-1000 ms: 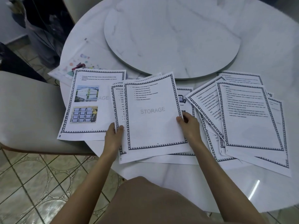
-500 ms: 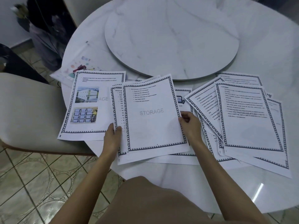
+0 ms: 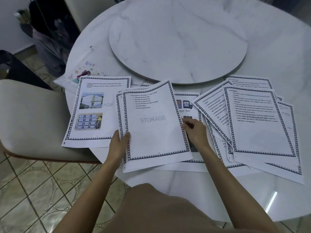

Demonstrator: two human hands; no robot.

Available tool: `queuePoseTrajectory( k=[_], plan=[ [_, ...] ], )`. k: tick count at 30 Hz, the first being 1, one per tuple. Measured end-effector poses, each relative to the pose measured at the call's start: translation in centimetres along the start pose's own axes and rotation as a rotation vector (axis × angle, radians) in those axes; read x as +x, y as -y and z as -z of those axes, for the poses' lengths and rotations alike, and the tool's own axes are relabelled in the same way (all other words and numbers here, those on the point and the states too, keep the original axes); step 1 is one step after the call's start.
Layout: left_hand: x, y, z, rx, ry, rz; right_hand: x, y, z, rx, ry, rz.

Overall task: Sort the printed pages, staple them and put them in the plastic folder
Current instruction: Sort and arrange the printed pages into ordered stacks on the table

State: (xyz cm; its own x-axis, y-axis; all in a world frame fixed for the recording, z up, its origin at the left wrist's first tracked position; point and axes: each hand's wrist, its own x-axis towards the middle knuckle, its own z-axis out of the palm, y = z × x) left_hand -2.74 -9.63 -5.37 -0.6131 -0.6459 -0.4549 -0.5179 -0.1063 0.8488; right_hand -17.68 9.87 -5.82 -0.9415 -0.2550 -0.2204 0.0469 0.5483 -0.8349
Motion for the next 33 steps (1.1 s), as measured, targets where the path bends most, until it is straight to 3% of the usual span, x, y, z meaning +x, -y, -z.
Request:
queuePoseTrajectory(
  k=[9, 17, 28, 33],
  plan=[
    [-0.1, 0.0, 0.2, 0.033, 0.017, 0.032, -0.2, -0.1, -0.3, 0.038, 0.013, 0.041],
    [0.2, -0.2, 2.5, 0.089, -0.064, -0.107, -0.7, -1.0, 0.7, -0.049, -0.059, 0.128],
    [0.0, -1.7, 8.8, -0.042, -0.432, -0.237, -1.0, -2.1, -0.4, -0.443, 0.162, 0.315],
    [1.1, -0.9, 12.4, -0.103, -0.571, -0.263, -1.5, -2.7, 0.3, -0.463, 0.193, 0.309]
  ],
)
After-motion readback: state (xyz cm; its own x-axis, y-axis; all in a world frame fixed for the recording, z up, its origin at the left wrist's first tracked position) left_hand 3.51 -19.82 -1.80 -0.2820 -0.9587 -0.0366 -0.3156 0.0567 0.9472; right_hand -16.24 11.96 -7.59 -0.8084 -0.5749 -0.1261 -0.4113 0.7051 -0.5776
